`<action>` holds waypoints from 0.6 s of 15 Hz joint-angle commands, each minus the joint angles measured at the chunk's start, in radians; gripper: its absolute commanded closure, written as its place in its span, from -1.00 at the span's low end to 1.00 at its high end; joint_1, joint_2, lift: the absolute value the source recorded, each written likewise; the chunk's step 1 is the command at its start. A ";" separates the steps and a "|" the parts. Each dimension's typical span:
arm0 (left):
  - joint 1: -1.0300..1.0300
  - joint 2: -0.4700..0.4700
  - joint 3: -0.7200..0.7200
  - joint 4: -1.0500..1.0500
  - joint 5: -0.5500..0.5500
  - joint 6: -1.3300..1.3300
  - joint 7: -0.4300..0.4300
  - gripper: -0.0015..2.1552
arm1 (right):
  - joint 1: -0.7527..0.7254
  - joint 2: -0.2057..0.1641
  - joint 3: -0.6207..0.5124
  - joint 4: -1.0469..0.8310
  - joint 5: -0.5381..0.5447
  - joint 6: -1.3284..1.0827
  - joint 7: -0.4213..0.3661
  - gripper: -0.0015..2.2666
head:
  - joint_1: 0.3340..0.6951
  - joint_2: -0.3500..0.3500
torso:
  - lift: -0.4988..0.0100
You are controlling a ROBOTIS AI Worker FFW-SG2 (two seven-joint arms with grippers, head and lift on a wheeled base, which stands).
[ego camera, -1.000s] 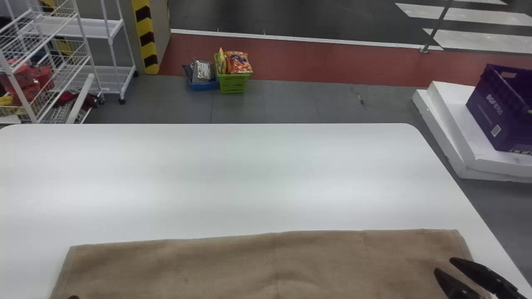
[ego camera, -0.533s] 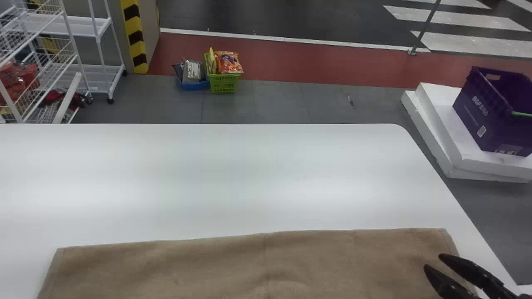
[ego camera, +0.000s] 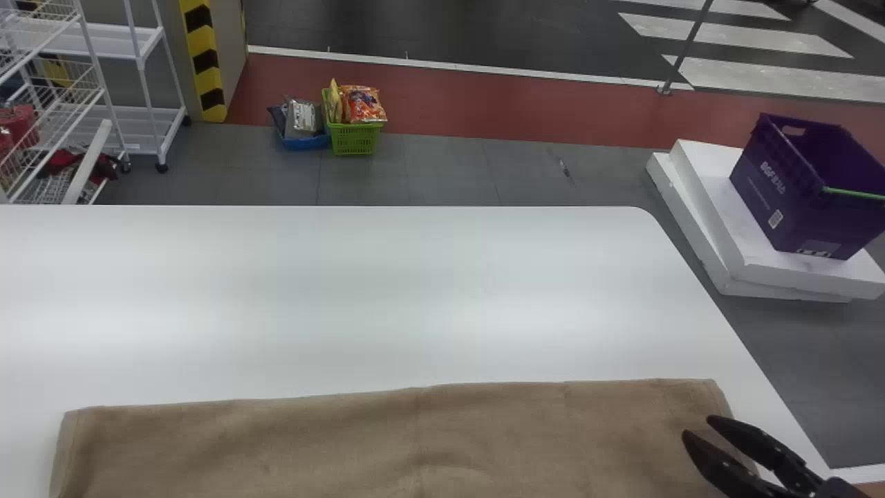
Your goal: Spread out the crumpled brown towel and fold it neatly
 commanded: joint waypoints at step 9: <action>0.008 -0.003 0.063 -0.162 0.169 0.127 -0.008 0.45 | -0.034 0.005 0.130 0.034 0.084 -0.072 -0.108 -0.62 | 1.00 -0.51 | 0.47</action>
